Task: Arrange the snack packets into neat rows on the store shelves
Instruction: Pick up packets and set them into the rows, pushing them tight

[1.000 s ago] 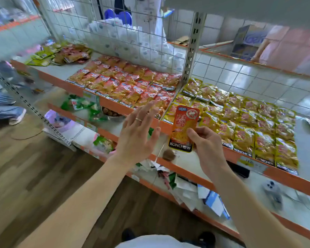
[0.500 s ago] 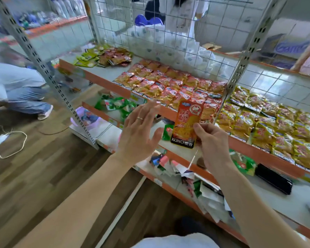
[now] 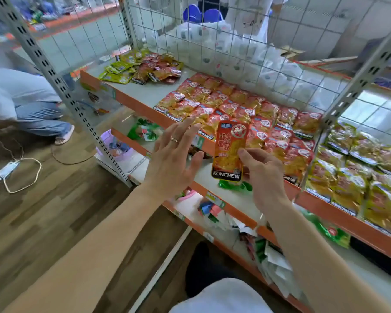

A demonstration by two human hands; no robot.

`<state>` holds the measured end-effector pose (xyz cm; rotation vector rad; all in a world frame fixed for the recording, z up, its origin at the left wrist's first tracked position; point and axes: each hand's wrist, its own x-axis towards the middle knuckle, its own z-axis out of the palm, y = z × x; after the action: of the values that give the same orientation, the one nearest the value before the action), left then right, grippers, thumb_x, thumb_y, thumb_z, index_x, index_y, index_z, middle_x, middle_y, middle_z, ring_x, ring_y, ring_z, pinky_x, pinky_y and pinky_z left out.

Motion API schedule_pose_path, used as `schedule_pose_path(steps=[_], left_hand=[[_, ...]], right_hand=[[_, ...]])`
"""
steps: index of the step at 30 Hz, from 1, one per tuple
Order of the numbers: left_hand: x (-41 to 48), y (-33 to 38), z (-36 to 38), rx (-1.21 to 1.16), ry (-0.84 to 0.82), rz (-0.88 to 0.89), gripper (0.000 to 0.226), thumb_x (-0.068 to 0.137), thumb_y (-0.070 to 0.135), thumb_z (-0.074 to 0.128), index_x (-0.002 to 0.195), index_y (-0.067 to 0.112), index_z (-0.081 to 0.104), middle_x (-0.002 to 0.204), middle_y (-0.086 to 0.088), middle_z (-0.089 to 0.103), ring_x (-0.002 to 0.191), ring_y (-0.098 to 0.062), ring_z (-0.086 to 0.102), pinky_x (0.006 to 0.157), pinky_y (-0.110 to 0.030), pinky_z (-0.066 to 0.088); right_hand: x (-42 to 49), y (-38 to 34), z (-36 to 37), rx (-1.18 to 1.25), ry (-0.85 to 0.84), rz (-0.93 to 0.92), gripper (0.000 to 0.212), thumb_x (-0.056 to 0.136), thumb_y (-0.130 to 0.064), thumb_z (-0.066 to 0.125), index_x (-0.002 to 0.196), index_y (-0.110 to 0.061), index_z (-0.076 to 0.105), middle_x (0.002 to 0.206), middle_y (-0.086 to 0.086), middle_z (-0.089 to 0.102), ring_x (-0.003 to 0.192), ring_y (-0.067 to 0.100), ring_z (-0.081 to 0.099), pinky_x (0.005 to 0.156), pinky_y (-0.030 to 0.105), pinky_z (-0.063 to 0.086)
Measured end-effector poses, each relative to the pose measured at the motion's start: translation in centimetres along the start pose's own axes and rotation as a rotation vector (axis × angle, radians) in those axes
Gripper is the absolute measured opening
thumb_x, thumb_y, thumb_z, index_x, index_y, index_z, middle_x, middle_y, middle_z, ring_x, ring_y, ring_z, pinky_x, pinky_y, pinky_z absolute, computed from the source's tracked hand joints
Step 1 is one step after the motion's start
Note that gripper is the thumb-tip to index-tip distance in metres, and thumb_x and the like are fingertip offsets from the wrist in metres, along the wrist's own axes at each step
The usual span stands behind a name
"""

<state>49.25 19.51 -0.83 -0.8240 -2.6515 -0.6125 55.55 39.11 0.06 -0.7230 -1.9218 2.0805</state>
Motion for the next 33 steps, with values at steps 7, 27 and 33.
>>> schedule_pose_path(steps=[7,27,33], left_hand=[[6.2,-5.9,0.3,0.008,-0.027,-0.001,0.058,0.099,0.045,0.039,0.148,0.015,0.042,0.159,-0.001,0.035,0.143,-0.028,0.030,0.117,-0.047,0.027],[16.2,-17.5,4.0,-0.099,-0.058,-0.049,0.061,0.103,0.052,0.025,0.153,0.020,0.037,0.162,0.004,0.029,0.146,-0.028,0.030,0.117,-0.047,0.026],[23.4,-22.8,5.4,-0.111,-0.067,0.126,0.054,0.104,0.046,0.031,0.148,0.019,0.044,0.159,0.002,0.036,0.143,-0.027,0.034,0.115,-0.043,0.027]], right_hand=[[7.0,-1.0,5.6,0.026,-0.007,0.057,0.007,0.092,-0.025,0.071,0.092,-0.020,0.075,0.094,0.004,0.075,0.089,0.022,0.073,0.077,0.040,0.062],[19.3,-3.5,15.1,-0.243,-0.008,-0.018,0.008,0.095,-0.018,0.067,0.089,-0.017,0.073,0.075,-0.002,0.073,0.053,0.006,0.060,0.055,0.021,0.053],[24.1,-4.1,19.6,-0.381,0.069,-0.049,0.010,0.094,-0.021,0.067,0.087,-0.024,0.074,0.087,-0.001,0.073,0.071,0.009,0.062,0.069,0.025,0.052]])
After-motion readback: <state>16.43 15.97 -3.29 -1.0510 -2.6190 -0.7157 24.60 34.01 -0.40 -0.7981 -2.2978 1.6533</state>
